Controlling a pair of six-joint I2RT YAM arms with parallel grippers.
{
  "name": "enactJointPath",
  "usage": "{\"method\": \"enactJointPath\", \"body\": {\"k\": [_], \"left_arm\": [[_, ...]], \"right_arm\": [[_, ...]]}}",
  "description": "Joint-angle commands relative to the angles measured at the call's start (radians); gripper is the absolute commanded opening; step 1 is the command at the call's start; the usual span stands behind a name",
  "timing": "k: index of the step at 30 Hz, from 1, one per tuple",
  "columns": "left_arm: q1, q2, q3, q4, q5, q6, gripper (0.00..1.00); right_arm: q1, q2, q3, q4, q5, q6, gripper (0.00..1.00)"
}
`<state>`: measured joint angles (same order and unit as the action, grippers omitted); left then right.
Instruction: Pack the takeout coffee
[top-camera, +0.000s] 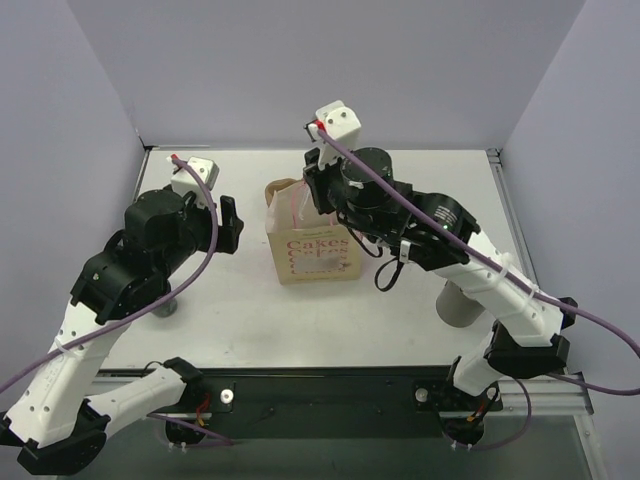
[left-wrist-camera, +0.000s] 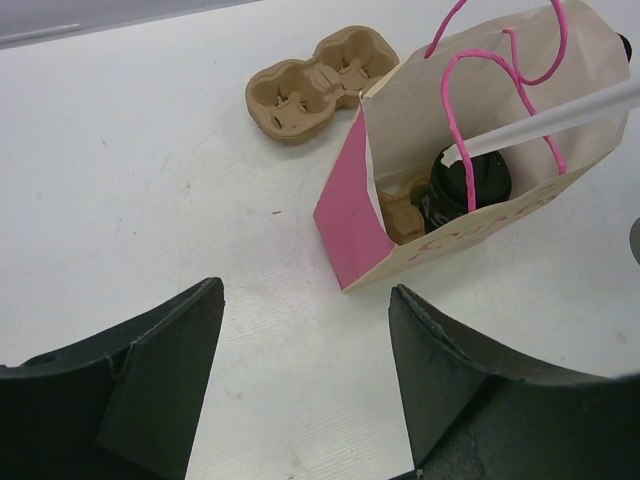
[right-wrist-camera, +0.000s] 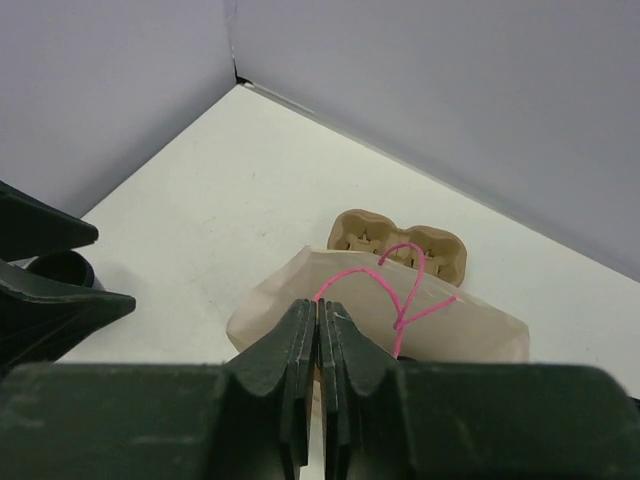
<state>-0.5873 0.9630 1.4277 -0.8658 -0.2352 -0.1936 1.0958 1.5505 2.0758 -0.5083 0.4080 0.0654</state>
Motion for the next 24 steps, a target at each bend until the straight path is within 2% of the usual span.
{"method": "enactJointPath", "body": {"k": [1, 5, 6, 7, 8, 17, 20, 21, 23, 24], "left_arm": [[0.006, -0.02, 0.011, 0.001, -0.024, 0.008, 0.77], [0.006, -0.027, -0.004, 0.01, -0.024, -0.003, 0.77], [0.006, -0.029, -0.01, 0.013, -0.023, -0.004, 0.77], [0.006, -0.03, -0.012, 0.017, -0.019, -0.006, 0.77], [0.006, -0.027, -0.015, 0.019, -0.019, -0.007, 0.77], [0.007, -0.036, -0.029, 0.099, 0.031, -0.013, 0.77], [0.007, -0.053, -0.042, 0.195, 0.143, -0.012, 0.77], [0.007, -0.059, -0.049, 0.252, 0.187, -0.013, 0.77], [0.007, -0.078, -0.073, 0.312, 0.229, -0.024, 0.77], [0.007, -0.086, -0.081, 0.373, 0.282, -0.024, 0.77]], "right_arm": [[-0.007, 0.026, -0.049, 0.037, 0.032, -0.024, 0.11], [-0.046, 0.078, -0.049, 0.037, -0.064, -0.012, 0.23], [-0.053, 0.088, -0.042, 0.033, -0.073, -0.001, 0.28], [-0.056, 0.097, -0.03, 0.021, -0.066, 0.001, 0.43], [-0.056, 0.106, -0.004, 0.013, -0.063, -0.001, 0.47], [-0.059, 0.045, 0.044, -0.035, -0.018, -0.036, 0.5], [-0.053, 0.001, 0.003, -0.053, 0.018, -0.006, 0.68], [-0.053, -0.015, -0.028, -0.068, 0.052, 0.014, 0.83], [-0.051, -0.072, -0.075, -0.078, 0.08, 0.083, 1.0], [-0.051, -0.093, -0.13, -0.081, 0.089, 0.105, 1.0]]}}
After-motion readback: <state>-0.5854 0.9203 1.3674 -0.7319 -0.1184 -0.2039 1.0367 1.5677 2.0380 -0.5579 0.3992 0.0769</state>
